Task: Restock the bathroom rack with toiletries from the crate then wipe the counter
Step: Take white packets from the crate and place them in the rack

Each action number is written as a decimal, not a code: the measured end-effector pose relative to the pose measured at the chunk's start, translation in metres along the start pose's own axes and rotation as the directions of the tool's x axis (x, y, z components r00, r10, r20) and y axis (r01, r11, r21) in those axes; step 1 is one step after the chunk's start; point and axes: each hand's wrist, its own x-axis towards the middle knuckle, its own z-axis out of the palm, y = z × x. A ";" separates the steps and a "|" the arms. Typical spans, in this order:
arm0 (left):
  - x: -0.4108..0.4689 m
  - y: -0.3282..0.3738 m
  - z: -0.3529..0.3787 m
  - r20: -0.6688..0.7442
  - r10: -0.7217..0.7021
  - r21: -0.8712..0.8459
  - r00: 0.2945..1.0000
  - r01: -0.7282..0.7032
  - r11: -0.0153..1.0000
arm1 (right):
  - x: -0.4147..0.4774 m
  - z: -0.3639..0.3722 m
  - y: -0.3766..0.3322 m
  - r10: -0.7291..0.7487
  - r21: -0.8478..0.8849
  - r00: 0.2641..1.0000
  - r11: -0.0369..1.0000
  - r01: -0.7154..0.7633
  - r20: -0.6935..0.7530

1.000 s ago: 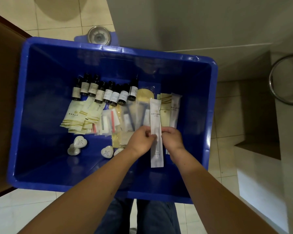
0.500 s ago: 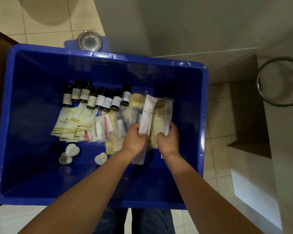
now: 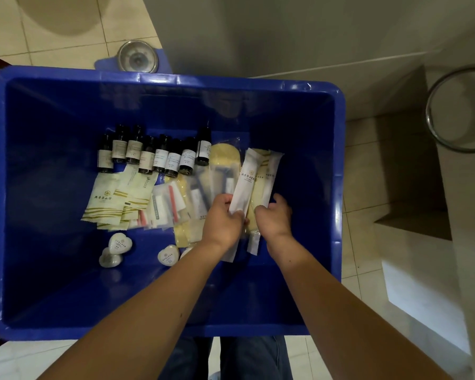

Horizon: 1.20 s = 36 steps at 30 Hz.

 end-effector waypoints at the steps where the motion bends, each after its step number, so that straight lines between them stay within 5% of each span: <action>1: 0.000 -0.001 -0.001 -0.002 0.005 0.007 1.000 -0.005 1.000 | 0.000 0.001 0.001 -0.006 0.009 1.000 1.000 0.005 0.014; 17: -0.024 0.022 -0.024 0.005 0.053 0.069 0.999 -0.053 0.996 | -0.037 -0.005 0.003 -0.064 0.122 0.995 0.991 0.055 0.070; 36: -0.164 0.119 -0.063 0.045 0.164 0.054 0.985 -0.166 0.985 | -0.199 -0.077 -0.024 -0.265 0.293 0.964 0.923 0.251 0.006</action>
